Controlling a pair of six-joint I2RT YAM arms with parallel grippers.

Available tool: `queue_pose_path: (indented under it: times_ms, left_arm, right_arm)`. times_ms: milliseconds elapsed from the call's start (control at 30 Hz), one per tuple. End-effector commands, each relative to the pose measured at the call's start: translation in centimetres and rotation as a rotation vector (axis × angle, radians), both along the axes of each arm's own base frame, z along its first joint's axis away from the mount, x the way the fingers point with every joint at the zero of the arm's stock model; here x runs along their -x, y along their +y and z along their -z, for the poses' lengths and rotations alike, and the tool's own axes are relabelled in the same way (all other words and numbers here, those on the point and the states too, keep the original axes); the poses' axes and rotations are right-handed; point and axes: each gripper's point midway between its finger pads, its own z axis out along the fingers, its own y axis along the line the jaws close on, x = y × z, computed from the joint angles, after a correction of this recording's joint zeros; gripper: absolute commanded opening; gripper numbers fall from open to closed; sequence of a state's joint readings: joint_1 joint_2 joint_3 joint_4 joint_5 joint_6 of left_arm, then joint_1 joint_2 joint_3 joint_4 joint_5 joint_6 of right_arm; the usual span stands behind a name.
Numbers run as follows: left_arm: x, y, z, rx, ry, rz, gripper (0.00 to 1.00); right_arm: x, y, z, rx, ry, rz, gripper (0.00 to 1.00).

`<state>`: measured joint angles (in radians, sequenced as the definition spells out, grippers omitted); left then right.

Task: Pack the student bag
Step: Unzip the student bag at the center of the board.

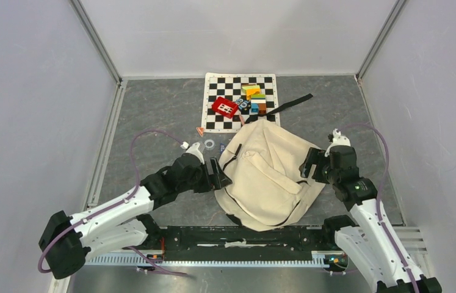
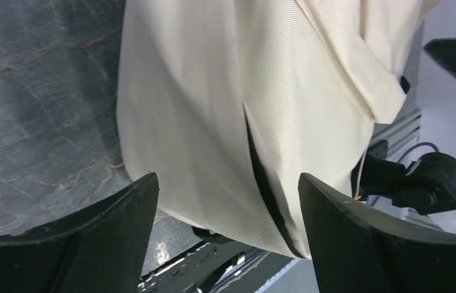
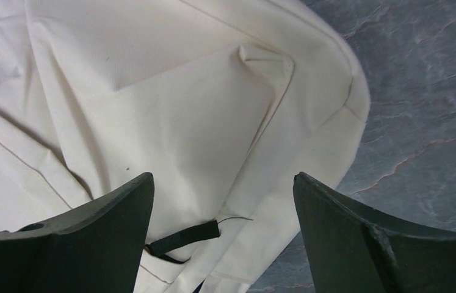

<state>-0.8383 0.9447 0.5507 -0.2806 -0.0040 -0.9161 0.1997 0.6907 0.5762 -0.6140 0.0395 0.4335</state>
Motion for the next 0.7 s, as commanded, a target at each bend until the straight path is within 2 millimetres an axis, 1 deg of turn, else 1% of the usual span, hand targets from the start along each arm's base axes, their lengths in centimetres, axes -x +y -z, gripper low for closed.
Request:
queue_pose_path:
  times_ms: [0,67,167,267,333,400,467,667]
  left_arm:
    - [0.3,-2.2,-1.2,0.107,0.007,0.051,0.83]
    - [0.7,-2.3,-0.4,0.089,0.031,0.070,0.67]
    - [1.2,-2.2,0.8,0.065,0.053,0.083,0.45]
    - [1.5,-1.8,1.6,0.033,0.063,0.089,0.28]
    - [1.6,-1.4,2.1,0.011,0.066,0.078,0.19]
    - [1.6,-1.2,2.5,0.004,0.068,0.065,0.12]
    - [1.5,-1.1,2.6,0.001,0.067,0.063,0.10]
    - [1.6,-1.0,3.1,-0.016,0.065,0.071,0.05]
  right_arm:
    - [1.3,1.9,0.8,-0.128,0.036,-0.025,0.86]
    - [1.6,2.6,0.9,-0.167,0.039,-0.039,0.84]
    - [2.1,3.3,1.2,-0.200,0.054,-0.068,0.78]
    - [2.7,3.1,1.8,-0.196,0.085,-0.055,0.76]
    - [2.9,2.8,1.9,-0.186,0.086,-0.040,0.73]
    - [2.9,2.8,1.9,-0.196,0.083,-0.035,0.71]
    - [3.0,3.2,1.8,-0.217,0.091,-0.038,0.67]
    - [3.1,3.7,1.9,-0.257,0.106,-0.034,0.60]
